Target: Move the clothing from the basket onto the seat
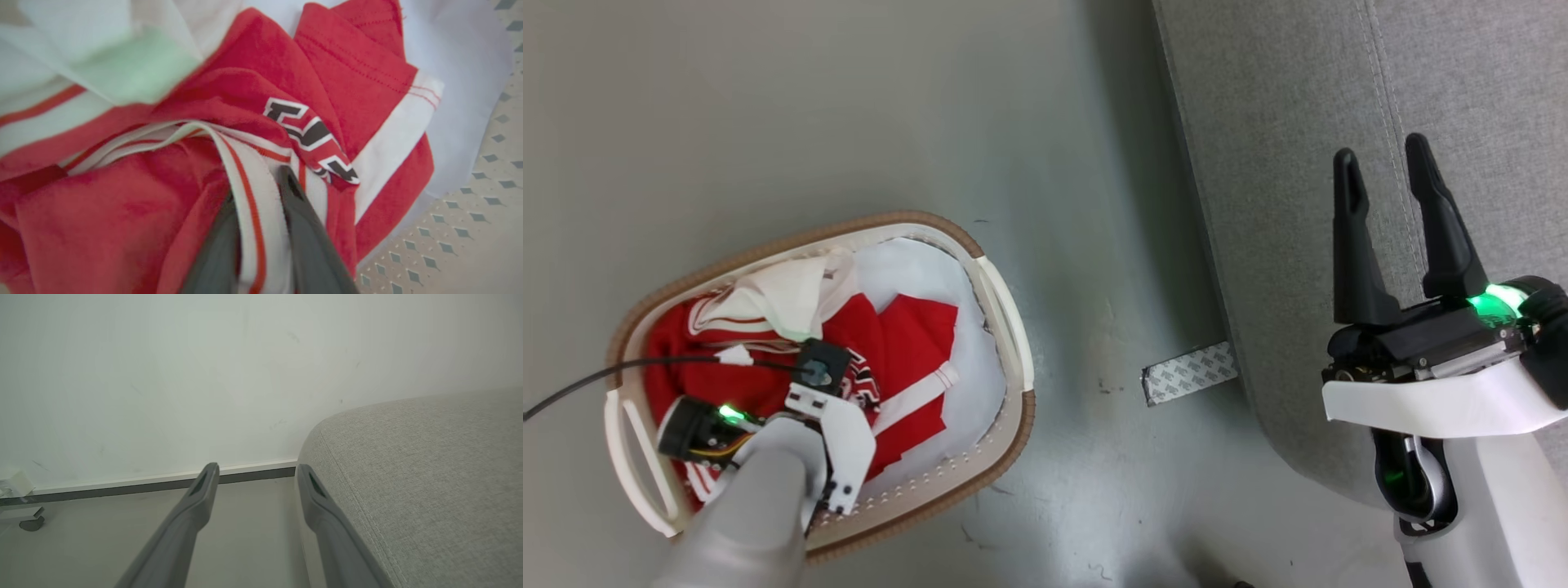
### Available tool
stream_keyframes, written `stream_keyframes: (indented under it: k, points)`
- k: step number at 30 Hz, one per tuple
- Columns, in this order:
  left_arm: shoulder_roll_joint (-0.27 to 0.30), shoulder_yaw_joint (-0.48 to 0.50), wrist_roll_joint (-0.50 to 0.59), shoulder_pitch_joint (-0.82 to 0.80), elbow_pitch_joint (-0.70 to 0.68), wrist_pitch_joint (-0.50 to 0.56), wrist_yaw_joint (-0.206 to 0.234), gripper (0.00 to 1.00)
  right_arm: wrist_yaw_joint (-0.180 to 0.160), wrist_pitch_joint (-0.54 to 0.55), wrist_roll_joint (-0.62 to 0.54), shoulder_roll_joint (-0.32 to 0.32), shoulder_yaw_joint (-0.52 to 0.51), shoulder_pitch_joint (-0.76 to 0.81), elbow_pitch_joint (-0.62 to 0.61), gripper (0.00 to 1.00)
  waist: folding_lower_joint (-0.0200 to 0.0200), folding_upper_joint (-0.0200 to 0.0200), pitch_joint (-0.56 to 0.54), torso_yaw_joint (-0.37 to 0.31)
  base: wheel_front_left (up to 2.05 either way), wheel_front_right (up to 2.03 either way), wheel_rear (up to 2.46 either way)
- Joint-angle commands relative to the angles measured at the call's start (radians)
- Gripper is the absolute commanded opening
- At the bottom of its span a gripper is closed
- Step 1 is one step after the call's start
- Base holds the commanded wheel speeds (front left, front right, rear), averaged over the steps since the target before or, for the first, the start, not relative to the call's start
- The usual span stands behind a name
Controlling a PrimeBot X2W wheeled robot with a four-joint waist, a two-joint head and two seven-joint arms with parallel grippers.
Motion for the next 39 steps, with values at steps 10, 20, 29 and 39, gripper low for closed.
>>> stream_keyframes:
  k: [10, 20, 29, 39]
  points:
    - [-0.063, 0.006, -0.077, 0.040, 0.012, -0.131, -0.054, 0.00, -0.002, 0.001, -0.026, -0.001, -0.038, 0.074, 0.043, 1.00, -0.0002, 0.0000, -0.192, 0.090, 0.00, 0.00, 0.00]
    - [-0.106, -0.026, -0.196, 0.146, -0.062, -0.179, -0.124, 0.00, -0.002, 0.001, -0.087, -0.002, -0.074, 0.236, 0.096, 1.00, -0.0002, 0.0000, -0.499, 0.217, 0.00, 0.00, 0.00]
    - [-0.106, -0.168, -0.435, 0.279, -0.393, -0.065, -0.134, 0.00, -0.002, 0.001, -0.118, -0.001, -0.074, 0.350, 0.127, 1.00, -0.0002, 0.0000, -0.684, 0.283, 0.00, 0.00, 0.00]
    - [-0.062, -0.175, -0.491, 0.394, -0.883, 0.115, -0.112, 0.00, -0.002, 0.001, -0.139, -0.043, 0.042, 0.382, 0.144, 1.00, -0.0002, 0.0000, -0.769, 0.294, 0.00, 0.00, 0.00]
